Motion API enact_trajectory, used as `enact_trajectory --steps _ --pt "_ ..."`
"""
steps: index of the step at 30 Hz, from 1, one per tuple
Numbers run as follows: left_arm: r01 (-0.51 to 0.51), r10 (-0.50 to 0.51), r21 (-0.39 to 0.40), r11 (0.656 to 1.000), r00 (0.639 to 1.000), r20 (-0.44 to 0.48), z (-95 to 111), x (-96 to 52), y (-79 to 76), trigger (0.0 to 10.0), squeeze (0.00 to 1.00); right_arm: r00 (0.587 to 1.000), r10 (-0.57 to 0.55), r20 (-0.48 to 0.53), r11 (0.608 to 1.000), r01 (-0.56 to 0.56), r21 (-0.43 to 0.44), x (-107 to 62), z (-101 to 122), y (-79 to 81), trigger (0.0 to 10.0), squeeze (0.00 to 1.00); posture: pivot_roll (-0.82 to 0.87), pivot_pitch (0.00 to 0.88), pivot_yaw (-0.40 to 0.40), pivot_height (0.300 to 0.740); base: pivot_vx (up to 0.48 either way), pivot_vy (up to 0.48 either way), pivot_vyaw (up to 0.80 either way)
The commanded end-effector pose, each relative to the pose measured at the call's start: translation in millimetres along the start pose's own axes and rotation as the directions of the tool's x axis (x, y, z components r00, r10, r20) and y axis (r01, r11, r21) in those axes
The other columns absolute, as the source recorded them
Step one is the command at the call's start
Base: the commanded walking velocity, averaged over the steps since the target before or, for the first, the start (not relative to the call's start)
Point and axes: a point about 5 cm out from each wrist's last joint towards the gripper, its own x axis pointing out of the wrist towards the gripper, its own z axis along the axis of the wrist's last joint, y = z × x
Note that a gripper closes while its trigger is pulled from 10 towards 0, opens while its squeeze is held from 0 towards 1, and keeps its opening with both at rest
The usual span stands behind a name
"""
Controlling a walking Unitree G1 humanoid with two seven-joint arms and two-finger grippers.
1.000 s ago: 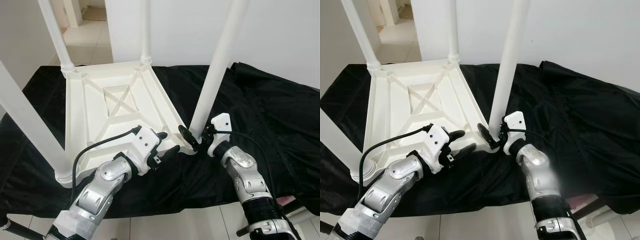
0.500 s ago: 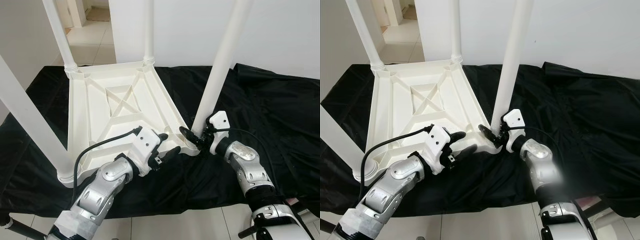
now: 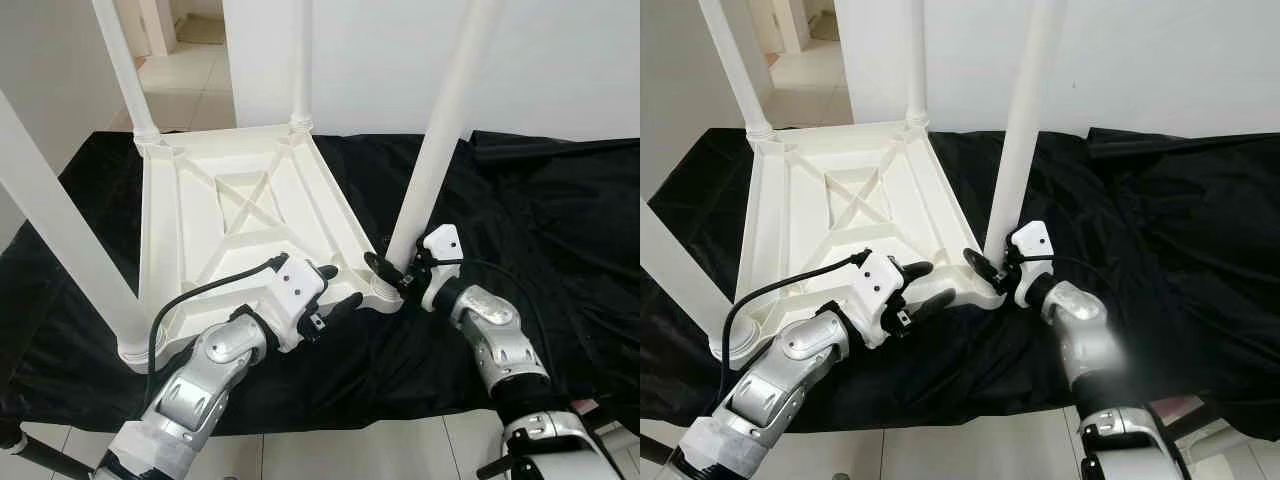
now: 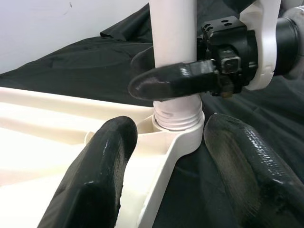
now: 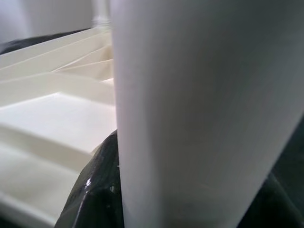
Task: Building children table
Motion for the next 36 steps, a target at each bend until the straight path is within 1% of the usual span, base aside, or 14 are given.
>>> enact_trajectory --steps 1,7,8,9,11,12,13,15,17,23,24,34,35,36 --pt "0.028 -0.028 -0.001 1.0 0.999 -0.032 -6 -0.7 -1.9 10.0 0.0 0.996 -0.084 -0.036 0.996 0.085 0.026 -2.9 -6 -2.5 10.0 0.0 -0.04 0.0 -0.039 0.74 0.0 0.0 0.0" --pt "0.002 -0.001 0.025 1.0 1.0 -0.025 -6 0.0 0.2 10.0 0.0 0.984 -0.179 -0.018 0.982 0.18 0.055 -0.9 -1 0.8 10.0 0.0 -0.04 0.0 -0.04 0.74 0.0 0.0 0.0" --pt "-0.009 0.01 0.029 1.0 1.0 -0.026 -7 0.3 1.8 10.0 0.0 0.966 -0.259 -0.015 0.962 0.259 0.083 -0.6 -1 2.1 10.0 0.0 -0.04 0.0 -0.043 0.74 0.0 0.0 0.0" --pt "-0.009 0.01 0.029 1.0 1.0 -0.026 -7 0.3 1.8 10.0 0.0 0.966 -0.259 -0.015 0.962 0.259 0.083 -0.6 -1 2.1 10.0 0.0 -0.04 0.0 -0.043 0.74 0.0 0.0 0.0" --pt "-0.032 0.033 0.032 0.999 0.999 -0.032 -8 0.8 4.5 10.0 0.0 0.924 -0.382 -0.027 0.916 0.383 0.118 -0.4 -2 10.3 10.0 0.0 -0.04 0.0 -0.048 0.74 0.0 0.0 0.0" --pt "-0.046 0.046 0.019 0.999 0.998 -0.035 -9 1.3 4.9 10.0 0.0 0.89 -0.452 -0.055 0.874 0.454 0.171 2.3 -4 22.4 10.0 0.0 -0.04 0.0 -0.054 0.74 0.0 0.0 0.0" --pt "-0.046 0.046 0.019 0.999 0.998 -0.035 -9 1.3 4.9 10.0 0.0 0.89 -0.452 -0.055 0.874 0.454 0.171 2.3 -4 22.4 10.0 0.0 -0.04 0.0 -0.054 0.74 0.0 0.0 0.0" --pt "-0.049 0.048 -0.017 0.999 0.998 -0.027 -8 1.8 4.2 10.0 0.0 0.879 -0.472 -0.061 0.858 0.474 0.197 6.4 -1 33.4 10.0 0.0 -0.04 0.0 -0.055 0.74 0.0 0.0 0.0" --pt "-0.056 0.056 -0.005 0.998 0.998 -0.028 -8 2.1 3.6 10.0 0.0 0.869 -0.49 -0.066 0.832 0.489 0.26 11.6 2 45.9 10.0 0.0 -0.04 0.0 -0.059 0.74 0.0 0.0 0.0" --pt "-0.074 0.075 0.024 0.997 0.997 -0.029 -9 3.2 2.8 10.0 0.0 0.892 -0.448 -0.064 0.858 0.449 0.251 13.8 3 53.8 10.0 0.0 -0.04 0.0 -0.068 0.74 0.0 0.0 0.0" --pt "-0.079 0.08 0.032 0.996 0.996 -0.029 -9 3.4 3.1 10.0 0.0 0.901 -0.43 -0.058 0.869 0.431 0.245 12.6 3 52.5 10.0 1.0 -0.04 0.0 -0.071 0.74 0.0 0.0 0.0" --pt "-0.094 0.095 0.055 0.994 0.995 -0.025 -10 2.1 6.7 10.0 0.0 0.918 -0.396 -0.025 0.895 0.392 0.211 5.8 6 42.2 10.0 1.0 -0.03 0.0 -0.083 0.74 0.0 0.0 0.0" --pt "-0.079 0.08 0.05 0.996 0.997 -0.023 -10 0.8 5.8 10.0 0.0 0.933 -0.36 -0.019 0.914 0.357 0.192 3.0 5 39.4 10.0 0.0 -0.03 0.0 -0.085 0.74 0.0 0.0 0.0" --pt "-0.067 0.068 0.047 0.997 0.997 -0.023 -10 -0.3 5.0 10.0 0.0 0.941 -0.337 -0.022 0.921 0.334 0.2 0.5 4 36.7 10.0 0.0 -0.03 0.0 -0.085 0.74 0.0 0.0 0.0"
